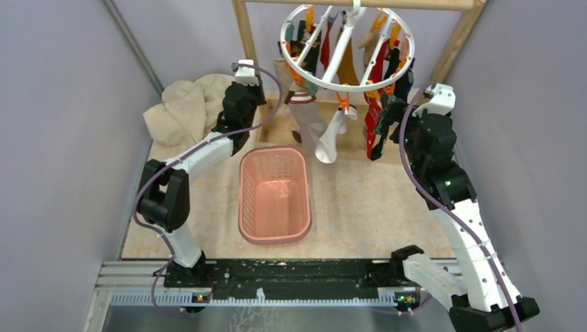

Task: Remove the socks clipped to the hanger
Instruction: Move the clothesline to the center of the board.

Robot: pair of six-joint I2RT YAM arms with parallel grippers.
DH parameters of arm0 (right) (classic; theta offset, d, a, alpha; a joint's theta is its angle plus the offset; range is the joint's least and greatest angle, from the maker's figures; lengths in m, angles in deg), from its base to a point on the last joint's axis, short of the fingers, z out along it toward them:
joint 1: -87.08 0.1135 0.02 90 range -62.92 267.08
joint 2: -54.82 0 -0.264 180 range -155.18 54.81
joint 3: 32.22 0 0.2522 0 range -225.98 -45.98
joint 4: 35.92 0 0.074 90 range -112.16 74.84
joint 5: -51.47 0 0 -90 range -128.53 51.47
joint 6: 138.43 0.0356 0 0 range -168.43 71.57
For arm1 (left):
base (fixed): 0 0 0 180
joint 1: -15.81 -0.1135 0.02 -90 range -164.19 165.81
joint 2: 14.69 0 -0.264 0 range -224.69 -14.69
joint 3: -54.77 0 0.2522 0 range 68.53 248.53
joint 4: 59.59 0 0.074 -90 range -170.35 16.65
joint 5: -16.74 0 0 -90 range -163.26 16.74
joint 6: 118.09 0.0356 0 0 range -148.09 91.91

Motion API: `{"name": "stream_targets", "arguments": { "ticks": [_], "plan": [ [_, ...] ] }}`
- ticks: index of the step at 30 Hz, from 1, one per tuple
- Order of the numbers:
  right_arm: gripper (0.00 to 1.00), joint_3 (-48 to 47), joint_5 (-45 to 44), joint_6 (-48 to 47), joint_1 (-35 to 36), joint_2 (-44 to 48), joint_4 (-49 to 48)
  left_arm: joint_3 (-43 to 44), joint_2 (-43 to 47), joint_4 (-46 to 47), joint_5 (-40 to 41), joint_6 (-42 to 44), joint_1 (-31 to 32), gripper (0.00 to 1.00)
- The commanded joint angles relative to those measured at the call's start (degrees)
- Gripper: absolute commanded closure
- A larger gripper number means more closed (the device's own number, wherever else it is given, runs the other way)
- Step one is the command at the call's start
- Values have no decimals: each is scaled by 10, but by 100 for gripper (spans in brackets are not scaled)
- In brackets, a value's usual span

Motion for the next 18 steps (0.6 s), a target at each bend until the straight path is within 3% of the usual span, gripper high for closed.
{"name": "stream_targets", "arguments": {
  "ticks": [1, 11, 18],
  "plan": [
    [5, -39, 7, 8, 0, 13, -30, -50, 48, -3, 45, -29, -54, 100],
    [2, -23, 34, 11, 0, 44, -79, -117, 105, -22, 53, -70, -121, 100],
    [2, -26, 19, 12, 0, 35, -64, -135, 115, -20, 50, -80, -154, 100]
  ]
}}
